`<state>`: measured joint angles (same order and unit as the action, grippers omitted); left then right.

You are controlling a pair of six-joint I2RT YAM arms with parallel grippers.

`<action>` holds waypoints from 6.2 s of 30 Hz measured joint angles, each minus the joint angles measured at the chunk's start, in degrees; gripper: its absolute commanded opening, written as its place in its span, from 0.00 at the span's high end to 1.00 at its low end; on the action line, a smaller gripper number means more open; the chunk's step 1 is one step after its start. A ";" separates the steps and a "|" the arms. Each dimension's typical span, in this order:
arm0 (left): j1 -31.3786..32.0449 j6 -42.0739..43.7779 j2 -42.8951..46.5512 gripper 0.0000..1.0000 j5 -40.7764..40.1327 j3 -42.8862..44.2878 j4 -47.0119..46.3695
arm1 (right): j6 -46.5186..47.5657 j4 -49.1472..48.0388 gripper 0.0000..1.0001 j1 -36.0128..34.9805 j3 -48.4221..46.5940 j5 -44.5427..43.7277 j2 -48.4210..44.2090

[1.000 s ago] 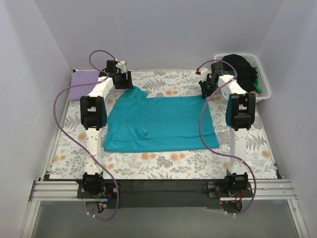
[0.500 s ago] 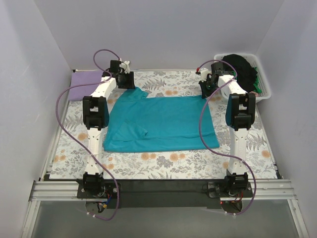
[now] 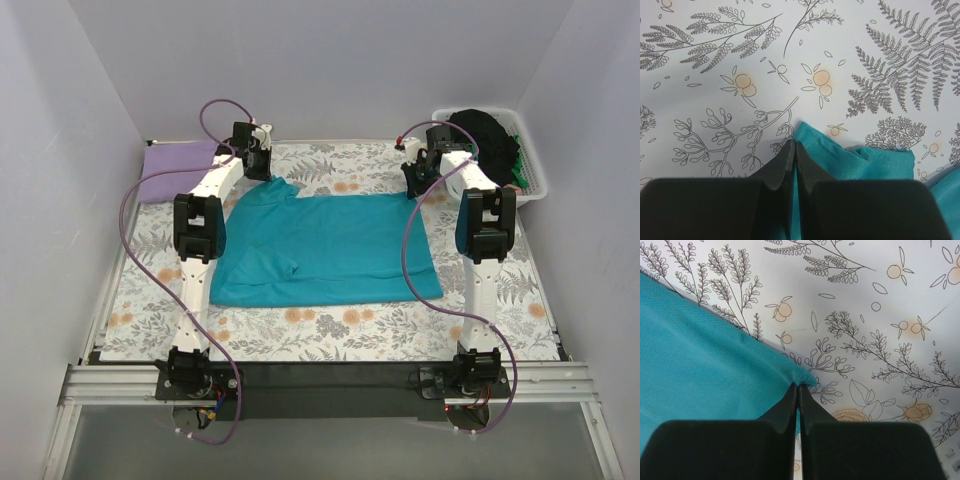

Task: Fold and stack the t-shirts
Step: Fold the tshirt

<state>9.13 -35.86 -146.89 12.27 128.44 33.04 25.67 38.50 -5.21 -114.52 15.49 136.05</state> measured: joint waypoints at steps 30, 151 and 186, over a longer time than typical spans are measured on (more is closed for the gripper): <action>-2.51 2.03 25.44 1.00 6.69 -25.51 -1.79 | 3.98 1.44 0.99 -0.04 6.56 -0.28 -9.40; 4.42 9.20 34.69 0.48 16.00 -47.41 4.83 | 15.47 8.07 0.84 -0.15 35.08 1.60 -23.65; 6.73 12.90 37.07 0.80 19.54 -49.81 10.01 | 15.47 8.72 0.84 -0.15 33.92 1.79 -23.65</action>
<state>15.86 -22.96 -109.82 31.81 78.63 43.05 41.15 47.22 -5.37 -80.60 17.28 112.40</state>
